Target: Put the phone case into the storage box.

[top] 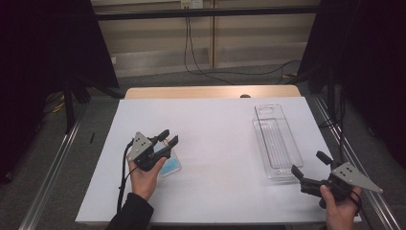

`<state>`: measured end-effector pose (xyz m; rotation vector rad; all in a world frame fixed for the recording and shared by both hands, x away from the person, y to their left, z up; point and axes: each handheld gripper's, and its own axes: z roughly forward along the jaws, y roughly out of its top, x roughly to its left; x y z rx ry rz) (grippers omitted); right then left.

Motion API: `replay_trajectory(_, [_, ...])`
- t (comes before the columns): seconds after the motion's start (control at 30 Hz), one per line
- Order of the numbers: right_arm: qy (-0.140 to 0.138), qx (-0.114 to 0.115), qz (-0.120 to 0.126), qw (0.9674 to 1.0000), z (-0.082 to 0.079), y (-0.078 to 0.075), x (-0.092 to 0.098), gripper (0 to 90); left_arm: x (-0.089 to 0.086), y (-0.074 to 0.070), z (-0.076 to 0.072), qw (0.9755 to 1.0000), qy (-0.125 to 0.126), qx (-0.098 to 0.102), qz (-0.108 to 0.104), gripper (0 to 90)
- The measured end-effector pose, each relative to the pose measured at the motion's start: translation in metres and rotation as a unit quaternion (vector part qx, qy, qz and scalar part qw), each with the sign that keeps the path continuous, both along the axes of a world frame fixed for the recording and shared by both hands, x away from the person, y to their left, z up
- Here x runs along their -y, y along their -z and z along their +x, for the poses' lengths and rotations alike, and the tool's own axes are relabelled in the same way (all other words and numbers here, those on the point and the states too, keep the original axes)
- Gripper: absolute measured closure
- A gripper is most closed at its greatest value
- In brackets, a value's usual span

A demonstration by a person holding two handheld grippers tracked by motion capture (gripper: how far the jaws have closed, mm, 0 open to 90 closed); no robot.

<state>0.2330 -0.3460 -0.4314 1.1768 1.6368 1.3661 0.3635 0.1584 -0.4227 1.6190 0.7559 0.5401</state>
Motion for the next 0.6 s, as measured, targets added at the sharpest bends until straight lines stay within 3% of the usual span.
replay_trajectory(0.17, [-0.002,0.000,-0.001,1.0000,-0.0002,-0.0001,-0.0003,0.6,0.0007,-0.0018,-0.0018,0.9998,0.011,0.010,0.010,80.7])
replay_trajectory(0.27, [-0.002,0.001,-0.001,1.0000,-0.0002,-0.0004,-0.0002,0.6,0.0001,-0.0019,-0.0019,0.9998,0.020,-0.004,0.008,89.6])
replay_trajectory(0.33, [0.000,0.001,-0.001,1.0000,-0.0003,-0.0004,0.0001,0.6,0.0006,-0.0015,-0.0018,0.9996,0.021,-0.018,-0.001,90.0])
replay_trajectory(0.4, [-0.001,0.001,-0.001,1.0000,-0.0003,-0.0005,0.0001,0.6,0.0011,-0.0024,-0.0015,0.9994,0.025,-0.024,0.009,90.0])
replay_trajectory(0.6, [0.001,0.002,-0.002,1.0000,-0.0004,-0.0007,0.0003,0.5,0.0010,-0.0048,0.0018,0.9972,0.041,-0.062,0.010,90.0])
